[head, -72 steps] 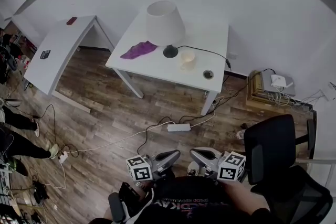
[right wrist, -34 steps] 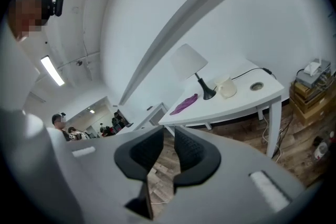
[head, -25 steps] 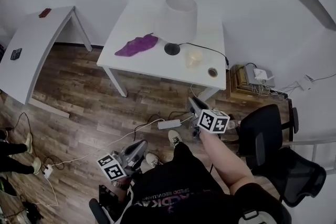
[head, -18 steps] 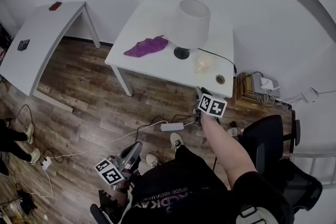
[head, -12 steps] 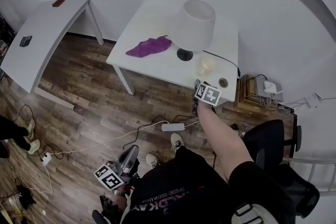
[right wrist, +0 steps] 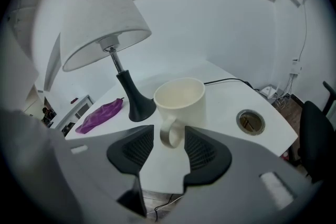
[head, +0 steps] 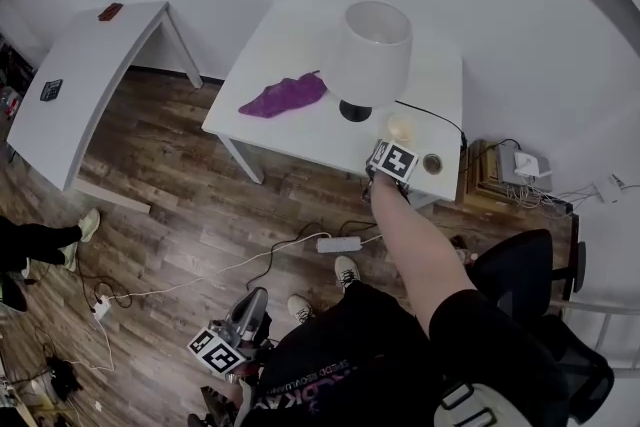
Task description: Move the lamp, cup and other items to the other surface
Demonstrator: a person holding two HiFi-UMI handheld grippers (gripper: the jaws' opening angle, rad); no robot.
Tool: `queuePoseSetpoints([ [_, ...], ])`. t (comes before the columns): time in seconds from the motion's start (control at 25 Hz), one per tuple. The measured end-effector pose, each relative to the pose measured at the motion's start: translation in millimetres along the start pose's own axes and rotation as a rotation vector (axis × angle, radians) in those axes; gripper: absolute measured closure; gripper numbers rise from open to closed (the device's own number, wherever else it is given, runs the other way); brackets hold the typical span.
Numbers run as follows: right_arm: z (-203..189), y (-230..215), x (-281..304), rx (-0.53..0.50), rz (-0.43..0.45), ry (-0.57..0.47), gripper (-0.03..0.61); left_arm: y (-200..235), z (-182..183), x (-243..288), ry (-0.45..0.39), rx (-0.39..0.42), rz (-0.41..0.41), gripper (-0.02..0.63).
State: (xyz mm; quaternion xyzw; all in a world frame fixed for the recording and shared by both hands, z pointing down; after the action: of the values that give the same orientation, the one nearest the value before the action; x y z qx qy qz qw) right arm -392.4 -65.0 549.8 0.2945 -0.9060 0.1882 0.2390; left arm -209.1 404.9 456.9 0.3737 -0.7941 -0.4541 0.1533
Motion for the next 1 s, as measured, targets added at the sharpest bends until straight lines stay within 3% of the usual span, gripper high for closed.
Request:
queuePoseSetpoints([
  [0.16, 2.2, -5.7, 3.9, -0.026, -0.031, 0.012, 0.463, 3.2, 2.0, 4.3, -0.004, -0.008, 0.006, 0.615],
  [0.2, 2.4, -6.7, 3.3, -0.048, -0.027, 0.012, 0.515, 4.1, 1.7, 6.1, -0.002, -0.011, 0.005, 0.615],
  [0.6, 0.6, -28.2, -10.8, -0.259, 0.091, -0.008, 0.522, 3.9, -7.9, 33.0, 0.071, -0.035, -0.049, 0.615],
  [1.0, 5.9, -51.2, -12.8, -0.345, 0.185, -0.005, 0.522, -4.1, -19.7, 52.5, 0.125, -0.038, -0.08, 0.615],
])
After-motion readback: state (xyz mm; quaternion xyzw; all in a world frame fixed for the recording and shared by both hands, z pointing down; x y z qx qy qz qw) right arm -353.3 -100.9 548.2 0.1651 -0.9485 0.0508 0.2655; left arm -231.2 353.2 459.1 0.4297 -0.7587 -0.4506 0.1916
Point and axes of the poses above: the fingertips, and each gripper's own axes: x forward along the fingers, y to its left, z out of its top, the point moved 7 cm from there along -x, backward along the fingers, and after that the axes turned 13 degrees about -y, right-handed, at the moved point
